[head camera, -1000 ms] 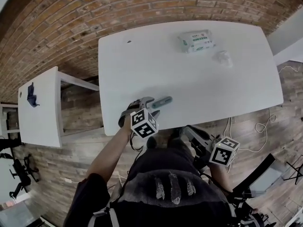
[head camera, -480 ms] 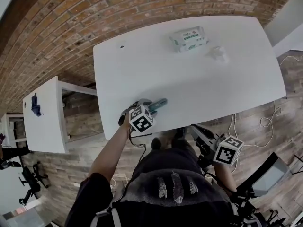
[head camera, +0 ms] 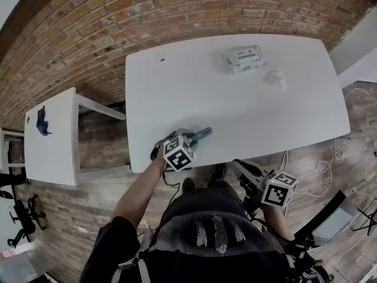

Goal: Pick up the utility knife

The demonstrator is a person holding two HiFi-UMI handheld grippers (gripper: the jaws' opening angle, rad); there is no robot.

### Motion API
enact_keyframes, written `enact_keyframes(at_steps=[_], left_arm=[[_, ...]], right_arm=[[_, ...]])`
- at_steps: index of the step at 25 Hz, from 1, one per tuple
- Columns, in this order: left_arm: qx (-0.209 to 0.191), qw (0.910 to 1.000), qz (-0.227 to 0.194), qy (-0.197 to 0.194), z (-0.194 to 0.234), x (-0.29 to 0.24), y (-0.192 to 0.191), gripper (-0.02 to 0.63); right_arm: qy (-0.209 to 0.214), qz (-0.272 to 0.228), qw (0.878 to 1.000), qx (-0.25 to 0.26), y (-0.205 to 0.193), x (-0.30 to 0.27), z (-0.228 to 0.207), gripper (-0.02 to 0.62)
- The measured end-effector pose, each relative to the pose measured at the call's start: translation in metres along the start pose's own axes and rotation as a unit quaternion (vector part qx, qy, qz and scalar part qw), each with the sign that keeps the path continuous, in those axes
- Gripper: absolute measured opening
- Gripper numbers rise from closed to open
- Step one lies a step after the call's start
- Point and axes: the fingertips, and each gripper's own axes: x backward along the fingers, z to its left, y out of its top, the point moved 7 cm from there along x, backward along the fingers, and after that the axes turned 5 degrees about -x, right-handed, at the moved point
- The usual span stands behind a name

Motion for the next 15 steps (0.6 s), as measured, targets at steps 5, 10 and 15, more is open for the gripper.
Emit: enact_keyframes(at_steps=[5, 10, 15], left_arm=[[0.018, 0.9967, -0.066, 0.045, 0.0, 0.049, 0.0, 0.123], [0.019, 0.9886, -0.124, 0.082, -0.008, 0.103, 0.001, 0.123], [0.019, 0.9763, -0.18, 0.119, -0.022, 0.149, 0.001, 0.123]], right_arm=[[-0.018, 0.026, 0.999, 0.032, -0.011, -0.019, 0.008, 0.0], [-0.036, 0.04, 0.997, 0.051, -0.022, -0.057, 0.016, 0.061], [-0.011, 0.023, 0.998, 0.049, -0.02, -0.091, 0.046, 0.117]])
